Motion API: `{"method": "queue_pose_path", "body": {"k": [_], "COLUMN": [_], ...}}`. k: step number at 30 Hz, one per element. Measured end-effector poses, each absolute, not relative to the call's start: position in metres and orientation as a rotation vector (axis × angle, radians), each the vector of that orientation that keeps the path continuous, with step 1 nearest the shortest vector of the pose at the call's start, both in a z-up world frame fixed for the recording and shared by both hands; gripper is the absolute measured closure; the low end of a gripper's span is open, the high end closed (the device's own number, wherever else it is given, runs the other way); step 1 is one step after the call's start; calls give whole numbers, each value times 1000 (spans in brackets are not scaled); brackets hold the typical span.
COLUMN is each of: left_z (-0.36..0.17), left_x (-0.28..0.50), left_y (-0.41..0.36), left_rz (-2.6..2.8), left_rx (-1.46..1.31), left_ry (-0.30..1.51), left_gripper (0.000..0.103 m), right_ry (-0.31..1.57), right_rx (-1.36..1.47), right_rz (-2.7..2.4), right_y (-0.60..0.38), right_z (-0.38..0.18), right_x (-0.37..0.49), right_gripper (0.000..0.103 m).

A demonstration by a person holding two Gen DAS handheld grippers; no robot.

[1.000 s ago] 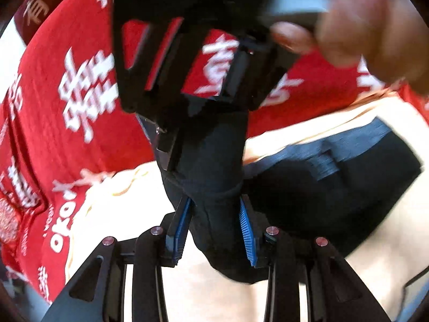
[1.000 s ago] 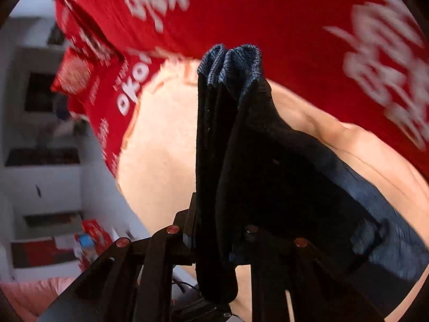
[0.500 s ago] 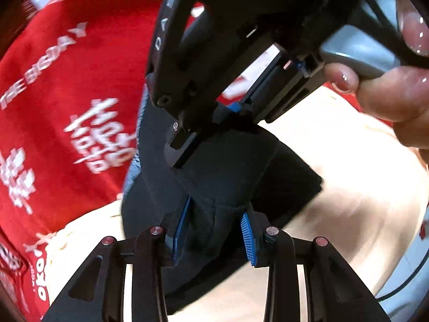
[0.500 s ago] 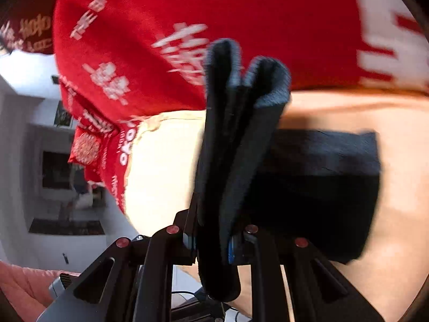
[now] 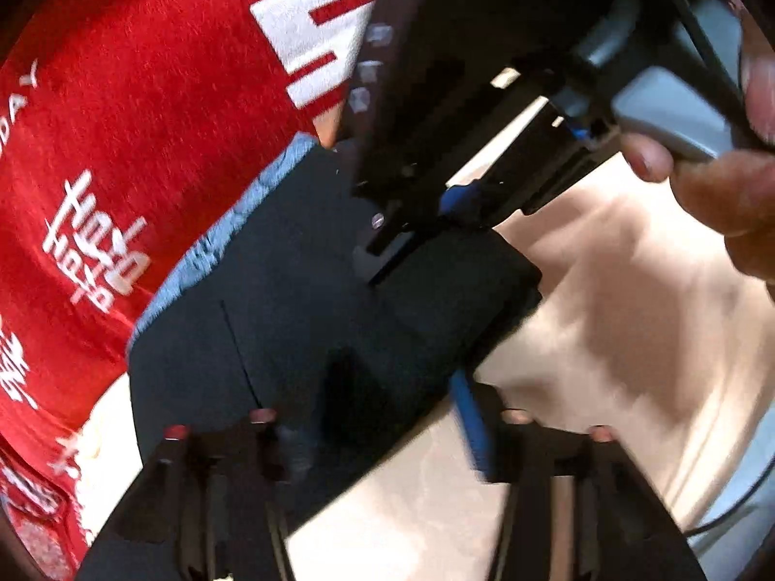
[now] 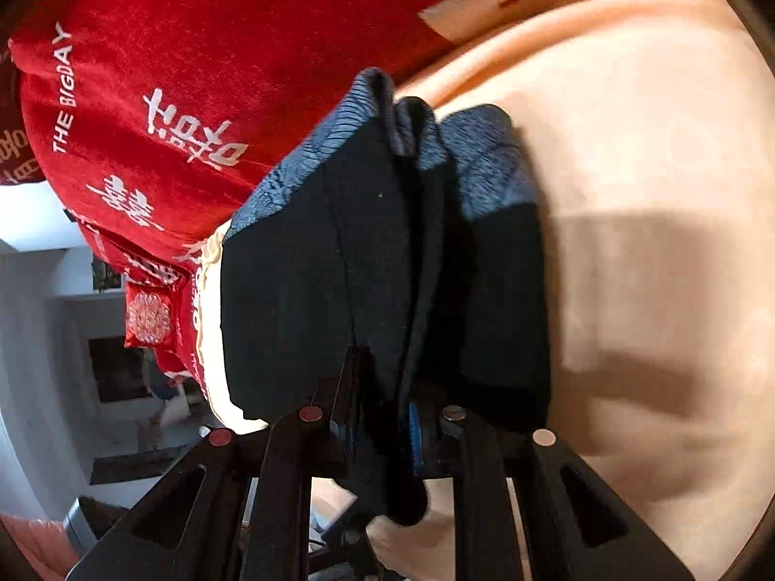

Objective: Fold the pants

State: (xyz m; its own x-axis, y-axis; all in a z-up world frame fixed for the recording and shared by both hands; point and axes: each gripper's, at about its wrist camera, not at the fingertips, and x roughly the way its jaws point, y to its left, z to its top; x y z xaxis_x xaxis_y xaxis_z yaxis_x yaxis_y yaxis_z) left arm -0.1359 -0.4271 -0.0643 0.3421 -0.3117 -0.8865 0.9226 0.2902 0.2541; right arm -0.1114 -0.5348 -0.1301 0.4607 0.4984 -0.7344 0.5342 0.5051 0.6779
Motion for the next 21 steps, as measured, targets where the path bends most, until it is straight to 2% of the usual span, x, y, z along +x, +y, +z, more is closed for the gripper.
{"method": "queue_pose_path", "body": {"k": [2,4,10,11,15,21], "left_z": [-60,-55,-47,-47,-48,-44], "left_x": [-133,-128,-76,-65,-33,-19], "left_y": [-421,-415,-386,-381,-358,-337], "left_rz": [-939,-918,-758,-731,-617,-580], "left_rx": [895,875,680,634,490,447], "left_ry": [832,863,1103,1153,1288,1316], "left_gripper": [30,30,30,25,24,24], "right_ry": [1162,1173,1202,1206,1218,1244], "right_rx": [1094,1055,930,905,866,773], "right_rz": [-39,-54,-93,-99,-124,-203], "right_y": [-533,-531,-519,-516,-505,-491], "right_z": [-129,-125,-115,-113,-112,-102], "right_x": [-116,-117,-115,-116,-116,-116], "right_gripper": [85,85,83,83,83,80]}}
